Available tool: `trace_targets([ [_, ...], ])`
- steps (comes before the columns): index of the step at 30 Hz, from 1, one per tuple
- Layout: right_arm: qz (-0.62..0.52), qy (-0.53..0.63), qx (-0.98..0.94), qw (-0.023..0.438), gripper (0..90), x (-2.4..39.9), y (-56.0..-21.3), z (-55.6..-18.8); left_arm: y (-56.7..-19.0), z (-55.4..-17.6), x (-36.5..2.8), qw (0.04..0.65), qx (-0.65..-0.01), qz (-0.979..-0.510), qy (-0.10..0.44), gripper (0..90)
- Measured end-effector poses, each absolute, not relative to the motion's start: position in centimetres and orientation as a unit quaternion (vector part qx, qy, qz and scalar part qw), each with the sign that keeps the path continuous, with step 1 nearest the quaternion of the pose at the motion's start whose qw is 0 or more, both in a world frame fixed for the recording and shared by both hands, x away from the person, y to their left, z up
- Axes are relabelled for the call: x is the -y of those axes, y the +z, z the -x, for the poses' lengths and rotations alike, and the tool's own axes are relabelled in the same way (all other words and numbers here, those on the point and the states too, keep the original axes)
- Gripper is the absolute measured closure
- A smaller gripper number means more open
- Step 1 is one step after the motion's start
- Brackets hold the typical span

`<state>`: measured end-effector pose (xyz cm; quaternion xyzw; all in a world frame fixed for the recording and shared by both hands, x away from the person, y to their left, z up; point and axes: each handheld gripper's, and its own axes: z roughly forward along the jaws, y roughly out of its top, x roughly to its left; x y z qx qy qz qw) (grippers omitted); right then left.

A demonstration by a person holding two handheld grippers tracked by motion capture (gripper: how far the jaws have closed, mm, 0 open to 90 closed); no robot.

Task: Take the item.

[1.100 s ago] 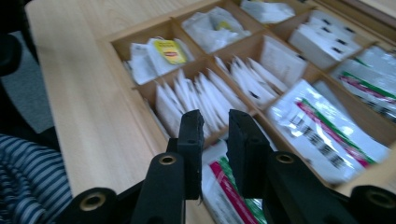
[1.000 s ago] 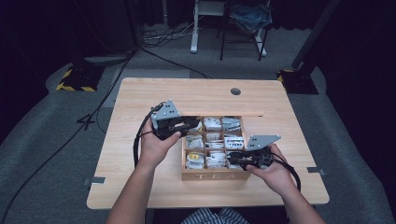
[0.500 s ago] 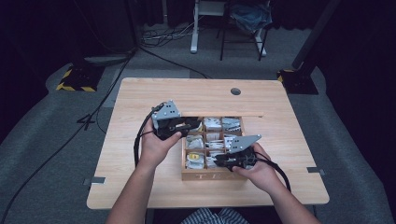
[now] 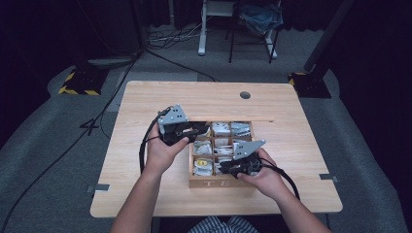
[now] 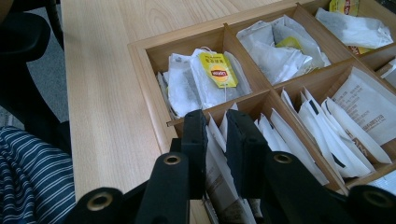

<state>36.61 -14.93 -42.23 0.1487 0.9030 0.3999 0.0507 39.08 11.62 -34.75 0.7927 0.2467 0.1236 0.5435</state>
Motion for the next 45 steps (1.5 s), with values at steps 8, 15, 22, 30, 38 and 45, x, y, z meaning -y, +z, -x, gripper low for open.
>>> trace_targets([
  [8,-0.146,0.401,-0.903,0.049,77.4,14.88,-42.23,-36.63,-34.75,-39.07,-11.62,0.543,-0.247,-0.793,0.124,75.9],
  [15,-0.143,0.402,-0.903,0.051,76.4,14.76,-42.29,-36.73,-34.75,-39.07,-11.61,0.544,-0.247,-0.793,0.124,75.8],
  [22,-0.146,0.397,-0.905,0.045,74.8,14.61,-42.61,-37.00,-34.76,-39.06,-11.63,0.544,-0.247,-0.793,0.123,75.8],
  [30,-0.146,0.390,-0.908,0.036,79.0,14.66,-42.56,-36.85,-34.81,-39.07,-11.58,0.544,-0.247,-0.792,0.122,75.7],
  [38,-0.147,0.401,-0.903,0.040,78.7,15.00,-42.14,-36.67,-34.88,-39.09,-11.41,0.542,-0.247,-0.794,0.120,75.5],
  [45,-0.144,0.398,-0.905,0.032,79.1,14.84,-42.28,-36.59,-34.93,-39.10,-11.37,0.543,-0.248,-0.794,0.119,75.6],
])
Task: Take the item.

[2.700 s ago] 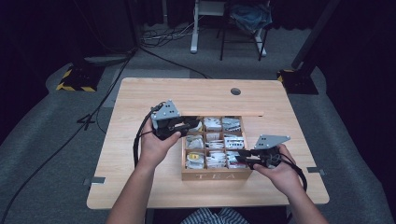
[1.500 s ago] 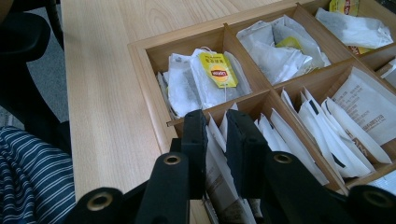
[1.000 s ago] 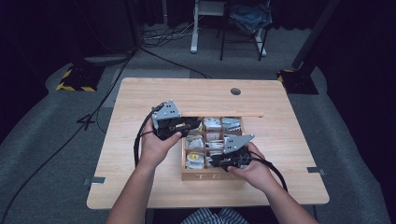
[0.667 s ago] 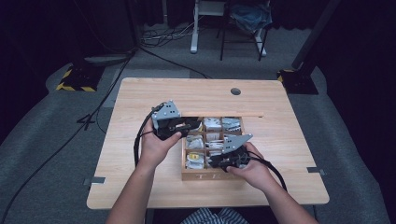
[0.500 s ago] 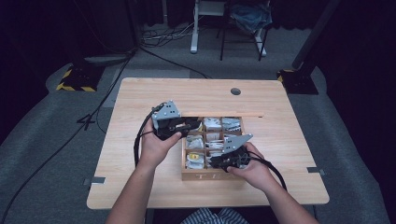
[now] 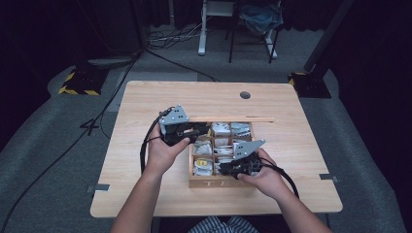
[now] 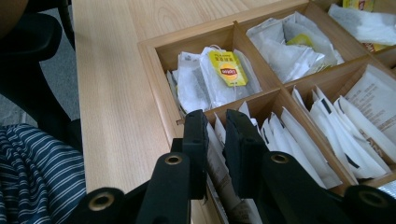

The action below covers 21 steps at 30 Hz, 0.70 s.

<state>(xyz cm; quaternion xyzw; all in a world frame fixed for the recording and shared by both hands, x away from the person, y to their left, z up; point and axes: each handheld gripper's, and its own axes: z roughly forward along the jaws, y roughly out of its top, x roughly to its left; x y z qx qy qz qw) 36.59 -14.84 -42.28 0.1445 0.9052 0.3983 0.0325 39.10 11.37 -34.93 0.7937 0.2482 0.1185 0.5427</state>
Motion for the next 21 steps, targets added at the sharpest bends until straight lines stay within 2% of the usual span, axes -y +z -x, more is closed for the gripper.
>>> trace_targets([
  [17,-0.154,0.380,-0.912,0.018,83.4,14.4,-43.3,-37.4,-34.9,-39.1,-11.4,0.544,-0.247,-0.794,0.117,75.0],
  [21,-0.156,0.373,-0.914,0.019,90.0,14.4,-43.2,-37.3,-35.0,-39.1,-11.4,0.544,-0.247,-0.794,0.117,75.1],
])
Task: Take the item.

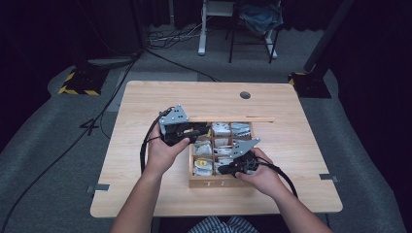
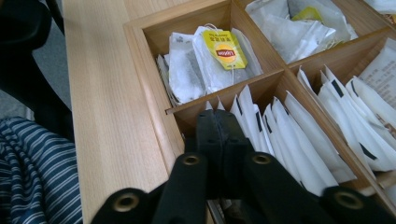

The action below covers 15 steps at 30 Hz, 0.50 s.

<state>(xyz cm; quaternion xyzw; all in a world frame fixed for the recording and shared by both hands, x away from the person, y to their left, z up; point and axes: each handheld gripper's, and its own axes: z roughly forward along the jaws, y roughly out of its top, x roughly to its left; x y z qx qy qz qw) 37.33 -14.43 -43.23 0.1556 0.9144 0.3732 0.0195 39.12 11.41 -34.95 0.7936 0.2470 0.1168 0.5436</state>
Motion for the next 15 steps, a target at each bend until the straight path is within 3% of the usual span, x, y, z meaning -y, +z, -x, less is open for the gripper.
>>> trace_targets([
  [15,-0.165,0.424,-0.890,0.037,90.0,15.4,-40.7,-36.7,-35.0,-39.1,-11.4,0.543,-0.248,-0.793,0.117,75.3],
])
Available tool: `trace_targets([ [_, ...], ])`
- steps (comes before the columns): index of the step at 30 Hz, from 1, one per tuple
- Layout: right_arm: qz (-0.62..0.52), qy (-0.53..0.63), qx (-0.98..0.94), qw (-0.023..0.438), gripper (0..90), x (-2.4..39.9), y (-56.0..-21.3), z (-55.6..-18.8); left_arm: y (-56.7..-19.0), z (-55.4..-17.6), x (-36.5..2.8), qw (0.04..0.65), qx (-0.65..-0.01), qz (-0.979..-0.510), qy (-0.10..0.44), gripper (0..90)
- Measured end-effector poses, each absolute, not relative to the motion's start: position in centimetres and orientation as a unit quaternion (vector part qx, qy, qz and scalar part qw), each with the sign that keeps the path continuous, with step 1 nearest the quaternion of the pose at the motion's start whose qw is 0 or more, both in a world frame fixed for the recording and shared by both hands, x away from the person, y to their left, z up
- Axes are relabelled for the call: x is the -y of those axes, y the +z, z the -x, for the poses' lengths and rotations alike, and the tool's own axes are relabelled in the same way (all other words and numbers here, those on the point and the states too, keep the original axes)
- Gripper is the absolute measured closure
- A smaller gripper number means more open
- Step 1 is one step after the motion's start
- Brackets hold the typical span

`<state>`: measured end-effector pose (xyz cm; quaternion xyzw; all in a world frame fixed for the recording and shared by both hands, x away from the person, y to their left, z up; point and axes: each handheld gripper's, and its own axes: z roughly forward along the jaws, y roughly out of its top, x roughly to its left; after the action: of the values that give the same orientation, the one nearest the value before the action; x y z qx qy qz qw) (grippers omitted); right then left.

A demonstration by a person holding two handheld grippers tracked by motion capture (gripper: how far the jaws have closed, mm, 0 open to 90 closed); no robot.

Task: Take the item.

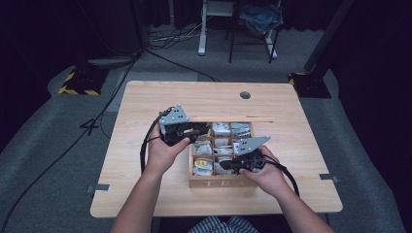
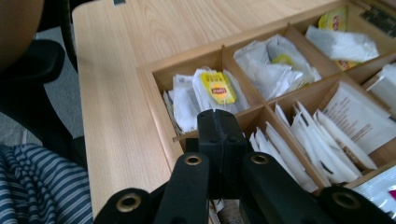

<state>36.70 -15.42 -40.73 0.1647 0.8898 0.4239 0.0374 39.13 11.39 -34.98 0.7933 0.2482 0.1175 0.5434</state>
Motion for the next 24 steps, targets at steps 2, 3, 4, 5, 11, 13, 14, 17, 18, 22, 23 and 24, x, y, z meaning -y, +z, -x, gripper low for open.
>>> trace_targets([
  [2,-0.166,0.430,-0.886,0.041,90.0,15.6,-40.4,-36.6,-35.0,-39.1,-11.4,0.544,-0.248,-0.793,0.118,75.3],
  [3,-0.166,0.433,-0.885,0.042,90.0,15.7,-40.2,-36.6,-35.0,-39.1,-11.4,0.544,-0.248,-0.793,0.117,75.3],
  [4,-0.166,0.437,-0.883,0.044,90.0,15.7,-40.1,-36.5,-35.0,-39.1,-11.4,0.544,-0.248,-0.793,0.118,75.3],
  [5,-0.167,0.442,-0.880,0.043,90.0,15.8,-39.9,-36.5,-35.0,-39.1,-11.4,0.544,-0.248,-0.793,0.118,75.4],
  [11,-0.170,0.464,-0.868,0.053,90.0,16.3,-39.2,-36.3,-35.0,-39.1,-11.4,0.544,-0.248,-0.793,0.118,75.3],
  [13,-0.173,0.473,-0.862,0.052,90.0,16.5,-39.0,-36.3,-35.0,-39.1,-11.4,0.543,-0.248,-0.793,0.119,75.3],
  [14,-0.173,0.478,-0.860,0.053,90.0,16.6,-38.8,-36.3,-35.0,-39.1,-11.4,0.543,-0.248,-0.793,0.118,75.3],
  [17,-0.176,0.489,-0.853,0.057,90.0,17.0,-38.4,-36.1,-35.0,-39.1,-11.4,0.544,-0.248,-0.793,0.118,75.4],
  [18,-0.177,0.491,-0.851,0.059,90.0,17.2,-38.3,-36.1,-35.0,-39.1,-11.4,0.543,-0.248,-0.793,0.118,75.3],
  [22,-0.183,0.501,-0.843,0.069,90.0,18.0,-37.7,-36.0,-35.0,-39.1,-11.4,0.543,-0.248,-0.793,0.118,75.4],
  [23,-0.187,0.503,-0.841,0.073,90.0,18.2,-37.6,-36.0,-35.0,-39.1,-11.4,0.543,-0.248,-0.793,0.119,75.3],
  [24,-0.188,0.505,-0.839,0.076,90.0,18.5,-37.4,-35.9,-35.0,-39.1,-11.4,0.543,-0.248,-0.793,0.119,75.3],
])
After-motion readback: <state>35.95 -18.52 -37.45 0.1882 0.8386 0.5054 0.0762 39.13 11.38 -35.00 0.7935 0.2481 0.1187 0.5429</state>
